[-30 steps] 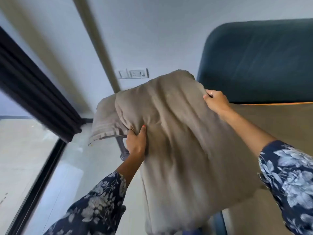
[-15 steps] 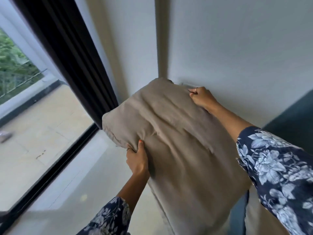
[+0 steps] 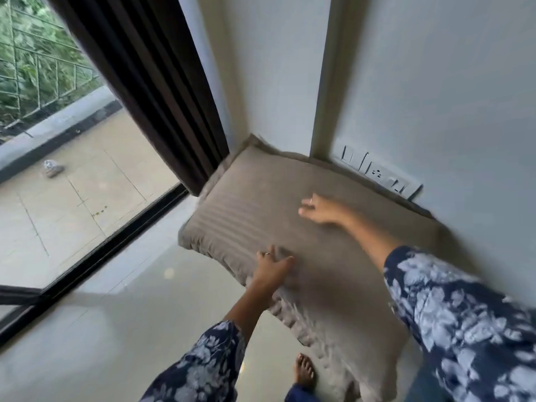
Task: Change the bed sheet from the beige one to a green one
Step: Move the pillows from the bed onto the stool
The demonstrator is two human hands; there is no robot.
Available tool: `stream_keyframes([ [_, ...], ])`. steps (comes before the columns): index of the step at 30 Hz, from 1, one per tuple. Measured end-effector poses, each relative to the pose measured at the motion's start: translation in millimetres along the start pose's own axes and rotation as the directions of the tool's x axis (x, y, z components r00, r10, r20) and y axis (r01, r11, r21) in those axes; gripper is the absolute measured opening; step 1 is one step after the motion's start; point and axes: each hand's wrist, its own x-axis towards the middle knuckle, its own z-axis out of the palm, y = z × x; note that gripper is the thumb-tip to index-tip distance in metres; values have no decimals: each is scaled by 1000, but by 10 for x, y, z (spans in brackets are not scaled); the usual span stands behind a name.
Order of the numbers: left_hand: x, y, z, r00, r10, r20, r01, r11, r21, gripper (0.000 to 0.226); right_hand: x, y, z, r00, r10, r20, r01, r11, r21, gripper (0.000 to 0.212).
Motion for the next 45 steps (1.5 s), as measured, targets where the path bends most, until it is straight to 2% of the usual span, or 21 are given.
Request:
stream_keyframes([
  [1,49,59,46,999,31,25,-34,989,143,71,-20,17,208,999,10,35,-8,998,-56,65],
  [3,153,124,130,999,18,39,-32,920,392,76,-1,42,486,999,-13,-42,7,991,-133,66],
  [5,235,154,183,998,-52,30,29,856,516,80,44,39,527,994,-36,-106,25,994,-105,64],
  [9,360,65,274,996,-84,15,52,734,677,83,39,97,617,989,-50,-137,33,992,-123,64],
  [15,368,-174,364,994,-99,50,26,650,760,82,-229,213,902,946,-76,-315,32,990,-140,61],
  [17,355,-181,349,997,-65,37,9,597,802,83,-364,271,958,912,-35,-408,-1,996,-88,63],
  [18,334,-156,338,999,-34,25,-3,542,840,82,-435,314,988,894,22,-447,-43,998,-36,65],
  [20,245,-76,289,998,51,29,-44,345,938,80,-586,432,1070,847,212,-487,-183,977,107,64],
  [22,190,-14,207,982,155,109,-130,134,982,87,-753,553,1149,748,413,-520,-334,911,242,66],
  [24,229,-18,118,945,218,245,-251,0,968,103,-934,646,1193,646,605,-465,-465,795,389,74],
  [27,390,-96,-5,863,239,444,-417,-157,895,130,-1157,784,1311,471,859,-201,-552,465,692,99],
  [29,515,-154,-73,806,284,519,-458,-256,851,141,-1246,901,1392,411,911,26,-430,168,887,119],
  [30,595,-192,-100,772,317,550,-464,-311,830,144,-1279,931,1423,416,903,111,-312,27,950,124],
  [31,656,-232,-121,739,350,575,-460,-360,811,145,-1298,941,1447,430,889,157,-212,-70,975,123],
  [32,727,-284,-132,703,385,599,-454,-405,794,145,-1305,947,1475,439,881,177,-153,-121,981,113],
  [33,793,-334,-139,662,423,619,-445,-442,779,143,-1297,947,1494,441,877,188,-132,-144,981,99],
  [35,889,-383,-135,604,454,656,-452,-482,750,128,-1275,911,1502,435,888,150,-105,-115,988,74],
  [37,952,-301,-161,552,443,707,-484,-520,704,106,-1230,872,1451,412,906,98,-69,-76,995,60],
  [39,941,-144,-210,466,464,753,-530,-535,658,94,-1254,808,1345,385,921,59,-46,-45,998,53],
  [43,736,261,-352,315,533,785,-584,-543,603,65,-1427,684,1027,373,927,-45,96,9,995,44],
  [45,558,462,-413,292,521,802,-592,-560,579,70,-1563,635,865,372,922,-104,163,45,986,43],
])
